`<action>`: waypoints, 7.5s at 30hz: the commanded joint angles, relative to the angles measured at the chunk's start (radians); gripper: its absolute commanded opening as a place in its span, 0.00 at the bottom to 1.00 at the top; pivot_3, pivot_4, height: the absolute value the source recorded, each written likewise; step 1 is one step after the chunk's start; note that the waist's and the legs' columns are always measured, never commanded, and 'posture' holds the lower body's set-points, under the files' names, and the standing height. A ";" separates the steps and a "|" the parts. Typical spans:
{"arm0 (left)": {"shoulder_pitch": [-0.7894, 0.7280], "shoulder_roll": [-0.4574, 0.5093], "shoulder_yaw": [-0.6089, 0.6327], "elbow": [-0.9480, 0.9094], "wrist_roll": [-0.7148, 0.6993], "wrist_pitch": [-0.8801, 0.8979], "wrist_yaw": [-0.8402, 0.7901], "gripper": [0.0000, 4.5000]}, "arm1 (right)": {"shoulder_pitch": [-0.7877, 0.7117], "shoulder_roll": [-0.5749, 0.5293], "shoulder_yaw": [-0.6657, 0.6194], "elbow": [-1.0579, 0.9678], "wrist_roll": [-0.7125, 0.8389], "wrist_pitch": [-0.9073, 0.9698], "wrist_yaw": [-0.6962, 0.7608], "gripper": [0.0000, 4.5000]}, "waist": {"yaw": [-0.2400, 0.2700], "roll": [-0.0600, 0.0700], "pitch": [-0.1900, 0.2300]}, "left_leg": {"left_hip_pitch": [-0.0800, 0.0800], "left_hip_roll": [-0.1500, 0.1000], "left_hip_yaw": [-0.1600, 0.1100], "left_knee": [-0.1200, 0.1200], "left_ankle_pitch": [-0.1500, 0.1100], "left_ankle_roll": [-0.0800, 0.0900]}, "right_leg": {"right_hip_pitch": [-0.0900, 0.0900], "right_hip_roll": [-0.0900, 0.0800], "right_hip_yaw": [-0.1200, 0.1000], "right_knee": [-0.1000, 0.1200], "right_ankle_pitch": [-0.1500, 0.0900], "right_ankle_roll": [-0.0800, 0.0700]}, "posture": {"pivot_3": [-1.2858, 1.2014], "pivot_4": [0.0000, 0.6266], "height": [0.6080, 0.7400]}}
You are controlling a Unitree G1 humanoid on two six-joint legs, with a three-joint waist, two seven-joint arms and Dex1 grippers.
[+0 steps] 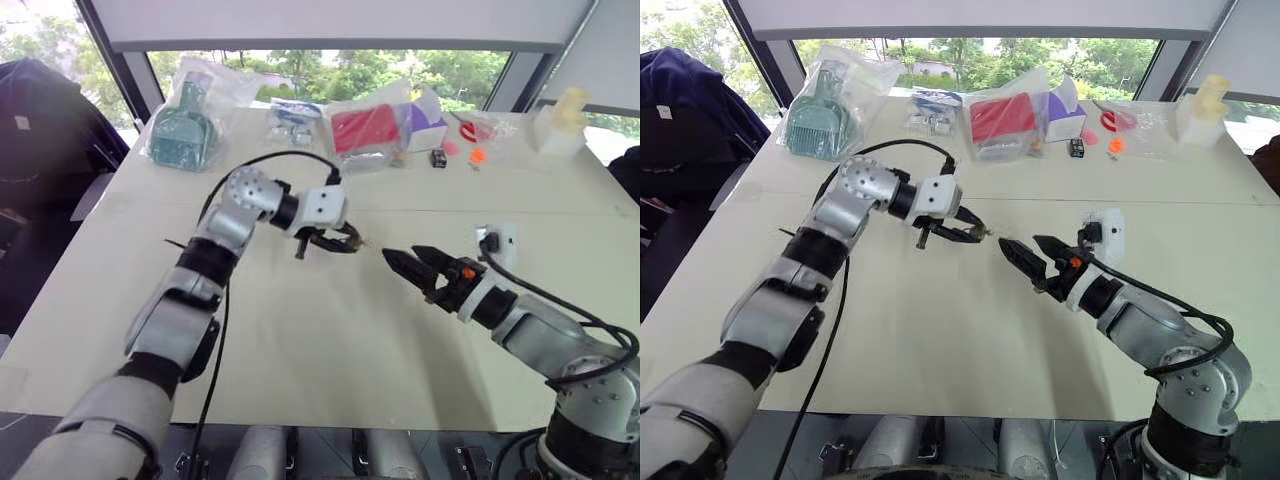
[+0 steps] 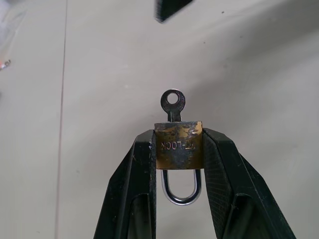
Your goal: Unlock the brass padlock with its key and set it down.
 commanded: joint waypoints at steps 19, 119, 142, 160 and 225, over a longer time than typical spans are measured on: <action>0.044 -0.001 0.007 -0.288 -0.111 0.156 0.092 0.16 | -0.067 -0.152 0.128 0.136 0.365 -0.175 -0.247 0.51 | -0.003 0.000 0.000 | 0.000 -0.001 0.000 0.000 0.000 0.000 | 0.001 0.000 -0.001 0.000 0.000 0.000 | 0.52 0.24 1.00; 0.032 0.014 -0.026 -0.087 0.072 -0.585 0.538 0.16 | -0.059 -0.158 0.236 0.091 0.342 -0.509 -0.248 0.00 | 0.000 0.001 0.000 | -0.003 0.000 0.001 -0.002 0.000 0.001 | 0.001 -0.001 -0.002 -0.010 0.000 0.000 | 0.52 0.24 1.00; 0.029 0.022 -0.026 -0.077 0.076 -0.584 0.546 0.16 | -0.046 -0.146 0.232 0.071 0.372 -0.528 -0.274 0.56 | 0.000 0.001 0.000 | -0.003 -0.001 0.001 -0.002 0.000 0.001 | 0.001 0.000 -0.002 -0.010 0.000 0.000 | 0.52 0.24 1.00; 0.015 0.021 -0.015 -0.093 0.163 -0.707 0.670 0.16 | -0.055 -0.090 0.241 0.088 0.510 -0.578 -0.375 0.01 | 0.000 0.001 0.000 | -0.003 -0.001 0.001 -0.002 0.000 0.001 | 0.001 0.000 -0.002 -0.010 0.000 0.001 | 0.52 0.24 1.00; 0.002 0.037 -0.062 -0.081 0.223 -0.799 0.803 0.16 | -0.131 -0.185 0.282 0.152 0.203 -0.442 -0.103 0.05 | 0.000 0.002 0.000 | -0.002 0.000 0.002 -0.002 0.000 0.001 | 0.001 0.002 -0.001 -0.009 0.002 0.004 | 0.52 0.24 1.00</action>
